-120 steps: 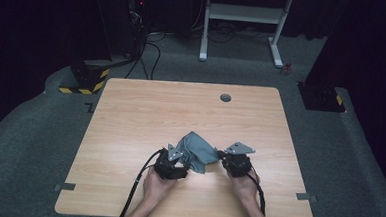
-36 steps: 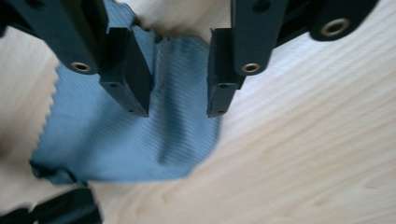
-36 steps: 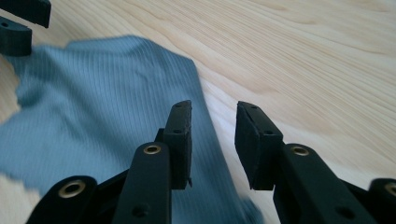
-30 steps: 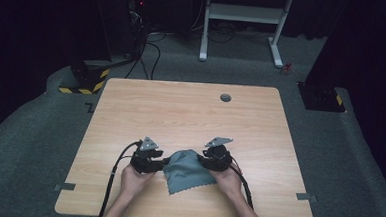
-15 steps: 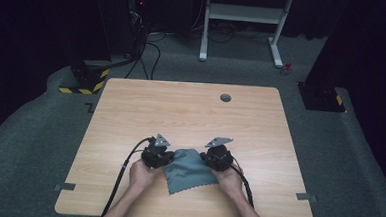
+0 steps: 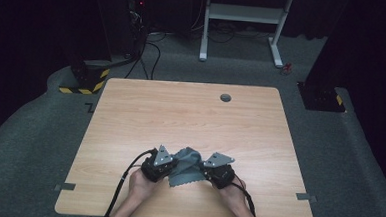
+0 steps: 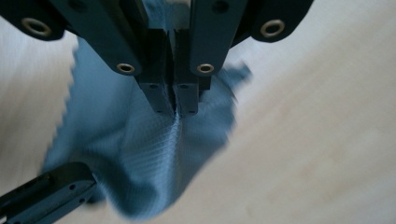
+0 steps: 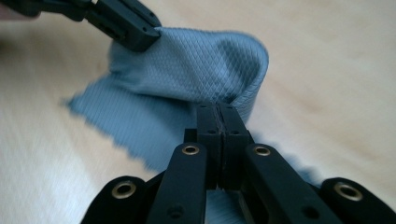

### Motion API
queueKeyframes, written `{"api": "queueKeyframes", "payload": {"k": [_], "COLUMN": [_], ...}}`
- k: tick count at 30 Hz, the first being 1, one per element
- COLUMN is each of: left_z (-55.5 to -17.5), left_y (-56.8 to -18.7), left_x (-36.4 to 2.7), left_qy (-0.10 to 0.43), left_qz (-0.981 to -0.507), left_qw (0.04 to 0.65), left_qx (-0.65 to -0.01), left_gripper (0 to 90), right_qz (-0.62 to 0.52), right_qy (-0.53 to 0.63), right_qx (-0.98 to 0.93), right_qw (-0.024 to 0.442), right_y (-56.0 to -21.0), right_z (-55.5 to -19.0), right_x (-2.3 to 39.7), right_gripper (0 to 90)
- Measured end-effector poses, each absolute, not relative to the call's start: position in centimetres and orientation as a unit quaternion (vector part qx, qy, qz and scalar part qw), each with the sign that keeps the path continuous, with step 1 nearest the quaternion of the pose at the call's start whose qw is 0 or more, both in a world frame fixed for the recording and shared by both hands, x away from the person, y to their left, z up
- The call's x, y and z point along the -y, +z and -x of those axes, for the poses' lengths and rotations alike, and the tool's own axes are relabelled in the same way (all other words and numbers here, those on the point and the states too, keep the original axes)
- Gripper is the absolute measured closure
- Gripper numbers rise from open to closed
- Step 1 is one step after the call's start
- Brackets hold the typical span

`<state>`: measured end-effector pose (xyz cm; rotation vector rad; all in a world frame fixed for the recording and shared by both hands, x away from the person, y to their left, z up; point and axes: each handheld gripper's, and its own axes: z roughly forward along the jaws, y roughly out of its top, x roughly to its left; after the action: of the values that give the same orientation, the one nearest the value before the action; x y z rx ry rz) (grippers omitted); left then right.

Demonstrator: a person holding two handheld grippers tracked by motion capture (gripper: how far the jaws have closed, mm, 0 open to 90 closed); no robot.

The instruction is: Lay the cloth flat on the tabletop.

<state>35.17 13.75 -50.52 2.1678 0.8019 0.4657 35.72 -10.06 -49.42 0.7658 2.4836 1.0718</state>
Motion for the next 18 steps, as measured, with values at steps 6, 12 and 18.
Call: {"api": "queueKeyframes", "payload": {"k": [6,12,18], "left_z": [-34.8,-35.2,-37.4], "left_y": [-51.2,-49.5,-49.6], "left_x": [-14.2,-15.8,-16.0], "left_qy": [0.156,0.159,0.150], "left_qz": [-0.855,-0.821,-0.803], "left_qw": [0.381,0.421,0.405], "left_qx": [-0.315,-0.353,-0.412], "left_gripper": [80.2,62.6,57.9], "right_qz": [-0.258,-0.272,-0.337], "right_qy": [0.364,0.407,0.379], "right_qx": [-0.884,-0.858,-0.845], "right_qw": [0.140,0.155,0.171], "right_y": [-50.8,-48.6,-48.7], "right_z": [-35.1,-35.1,-37.8], "right_x": [10.1,11.9,13.3], "right_gripper": [81.7,77.8,76.3]}}
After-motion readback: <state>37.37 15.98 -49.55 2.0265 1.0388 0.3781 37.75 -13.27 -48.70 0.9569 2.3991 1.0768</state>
